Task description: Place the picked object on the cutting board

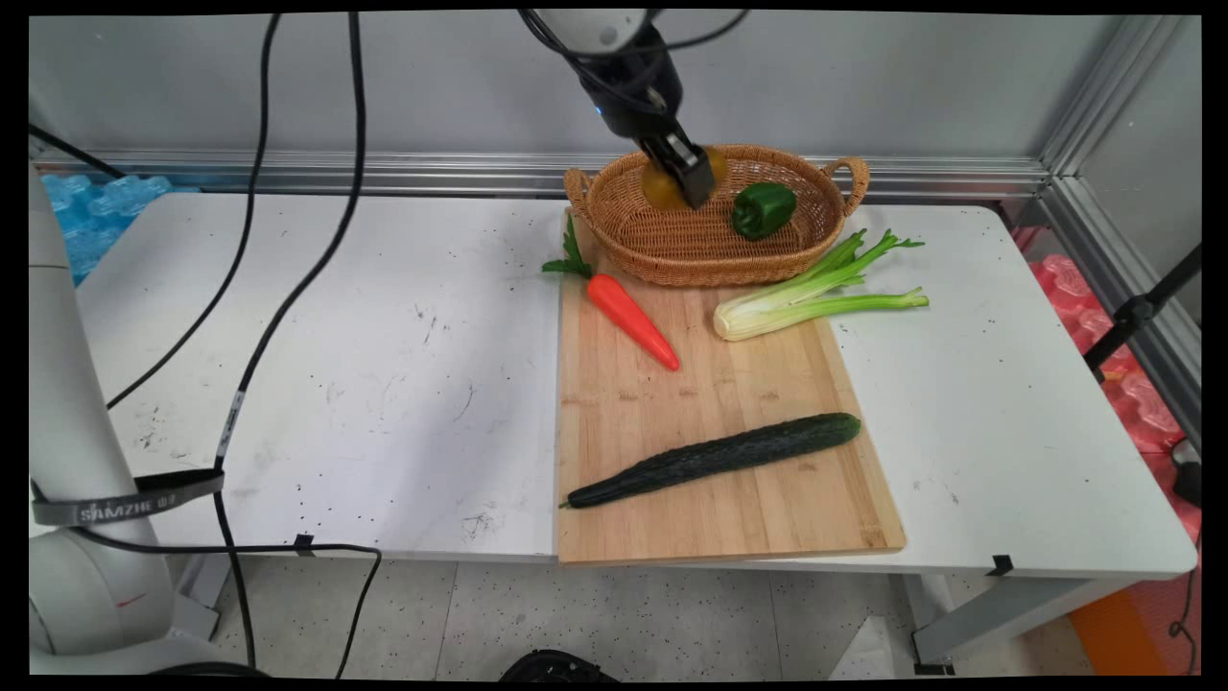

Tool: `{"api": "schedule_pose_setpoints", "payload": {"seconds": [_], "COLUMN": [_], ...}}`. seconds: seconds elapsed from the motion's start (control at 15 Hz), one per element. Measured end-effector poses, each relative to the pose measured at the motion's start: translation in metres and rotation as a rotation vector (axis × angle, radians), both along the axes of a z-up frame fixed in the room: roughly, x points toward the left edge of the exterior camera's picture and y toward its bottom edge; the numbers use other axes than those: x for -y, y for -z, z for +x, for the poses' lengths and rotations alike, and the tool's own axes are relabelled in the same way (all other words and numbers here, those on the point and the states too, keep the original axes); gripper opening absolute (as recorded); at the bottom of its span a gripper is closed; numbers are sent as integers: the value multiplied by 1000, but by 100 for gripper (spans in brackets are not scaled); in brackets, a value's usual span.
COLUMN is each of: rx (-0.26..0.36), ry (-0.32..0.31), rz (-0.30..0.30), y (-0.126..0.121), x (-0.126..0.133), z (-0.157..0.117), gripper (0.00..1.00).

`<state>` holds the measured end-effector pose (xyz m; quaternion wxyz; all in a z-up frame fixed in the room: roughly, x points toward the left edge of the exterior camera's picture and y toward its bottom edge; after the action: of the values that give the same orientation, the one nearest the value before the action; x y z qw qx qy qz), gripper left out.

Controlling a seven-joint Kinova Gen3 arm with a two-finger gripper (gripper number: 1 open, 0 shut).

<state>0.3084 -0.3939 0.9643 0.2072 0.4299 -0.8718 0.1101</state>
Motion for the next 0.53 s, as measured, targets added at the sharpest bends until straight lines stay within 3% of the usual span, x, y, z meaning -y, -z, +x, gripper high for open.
{"api": "schedule_pose_setpoints", "payload": {"seconds": [0.53], "rx": [-24], "ry": [20], "rz": [12], "y": [42], "x": [-7], "z": [-57], "gripper": [0]}}
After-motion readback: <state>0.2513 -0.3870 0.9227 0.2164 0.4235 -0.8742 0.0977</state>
